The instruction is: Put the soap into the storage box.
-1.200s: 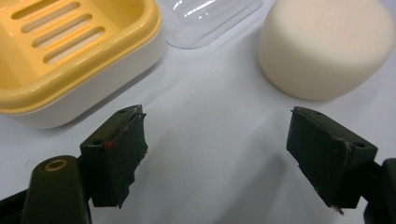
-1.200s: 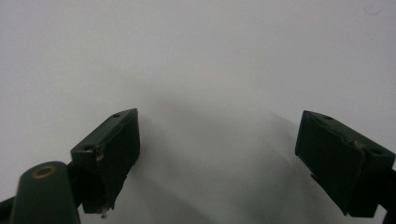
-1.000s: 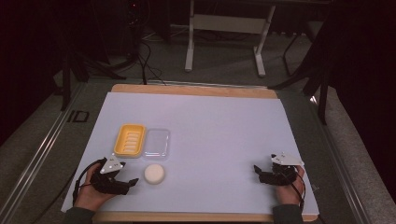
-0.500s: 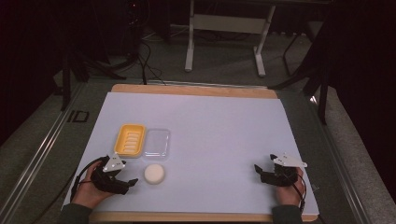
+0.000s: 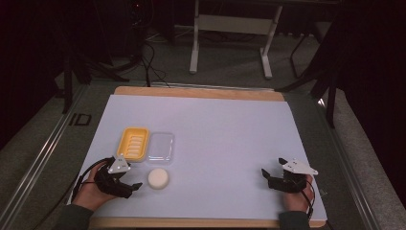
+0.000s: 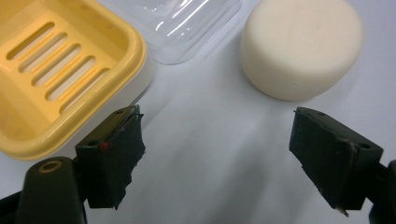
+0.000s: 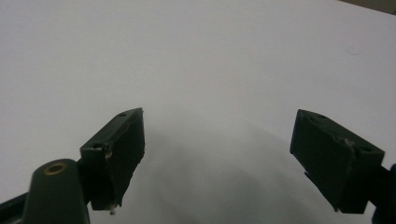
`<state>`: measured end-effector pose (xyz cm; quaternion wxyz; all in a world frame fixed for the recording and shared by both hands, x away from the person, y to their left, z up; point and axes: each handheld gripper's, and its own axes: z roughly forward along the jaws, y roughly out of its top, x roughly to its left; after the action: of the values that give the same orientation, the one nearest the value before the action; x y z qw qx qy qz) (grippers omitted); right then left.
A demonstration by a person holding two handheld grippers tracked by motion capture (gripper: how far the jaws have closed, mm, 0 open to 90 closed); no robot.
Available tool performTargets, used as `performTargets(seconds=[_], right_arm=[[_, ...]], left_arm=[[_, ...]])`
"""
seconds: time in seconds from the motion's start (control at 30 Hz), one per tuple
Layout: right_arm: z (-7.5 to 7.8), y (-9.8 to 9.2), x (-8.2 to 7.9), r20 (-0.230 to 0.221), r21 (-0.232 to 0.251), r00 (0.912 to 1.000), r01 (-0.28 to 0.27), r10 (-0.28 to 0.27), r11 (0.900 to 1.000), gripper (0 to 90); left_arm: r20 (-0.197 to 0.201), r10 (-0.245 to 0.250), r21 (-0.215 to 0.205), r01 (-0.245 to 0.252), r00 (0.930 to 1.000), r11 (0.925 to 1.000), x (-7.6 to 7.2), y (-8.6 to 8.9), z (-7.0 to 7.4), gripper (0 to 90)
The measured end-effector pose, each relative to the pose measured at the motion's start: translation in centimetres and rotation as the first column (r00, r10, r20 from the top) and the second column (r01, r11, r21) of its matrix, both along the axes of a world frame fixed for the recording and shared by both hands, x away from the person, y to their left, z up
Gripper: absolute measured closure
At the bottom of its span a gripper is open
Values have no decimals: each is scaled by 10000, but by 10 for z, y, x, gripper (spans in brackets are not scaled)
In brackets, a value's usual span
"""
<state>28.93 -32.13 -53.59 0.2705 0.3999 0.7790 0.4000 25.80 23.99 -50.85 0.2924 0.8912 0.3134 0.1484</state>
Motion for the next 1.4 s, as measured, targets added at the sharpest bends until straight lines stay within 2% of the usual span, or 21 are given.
performTargets(seconds=[0.33,0.4,0.6,0.77,0.97,1.07,1.23,1.37,1.4], right_arm=[[0,0,-1,62,-44,10000,-13,14,10000,178],[0,0,-1,63,-44,10000,-19,19,10000,178],[0,0,-1,67,-24,10000,-17,17,10000,177],[0,0,-1,72,-38,10000,-23,23,10000,177],[0,1,-1,73,-83,10000,-23,24,10000,177],[0,0,-1,101,-42,9999,-35,35,10000,177],[0,0,-1,88,-48,10000,-32,32,10000,177],[0,0,-1,110,-54,9999,-39,39,10000,177],[0,0,-1,107,-59,9999,-37,38,10000,177]], left_arm=[[-146,-535,257,539,9985,9982,4,-9,4,181],[-268,-759,269,766,9968,9967,7,-12,4,179],[-463,-1011,281,1025,9938,9943,11,-17,4,170],[-563,-1162,505,1190,9916,9916,13,-22,3,153],[-726,-1416,663,1464,9873,9870,14,-28,3,147],[-756,-1380,840,1442,9875,9860,15,-31,3,108],[-888,-1619,949,1701,9828,9808,15,-35,4,97],[-921,-1683,953,1770,9814,9796,16,-37,4,97],[-998,-1790,1058,1893,9788,9762,17,-39,4,97]])
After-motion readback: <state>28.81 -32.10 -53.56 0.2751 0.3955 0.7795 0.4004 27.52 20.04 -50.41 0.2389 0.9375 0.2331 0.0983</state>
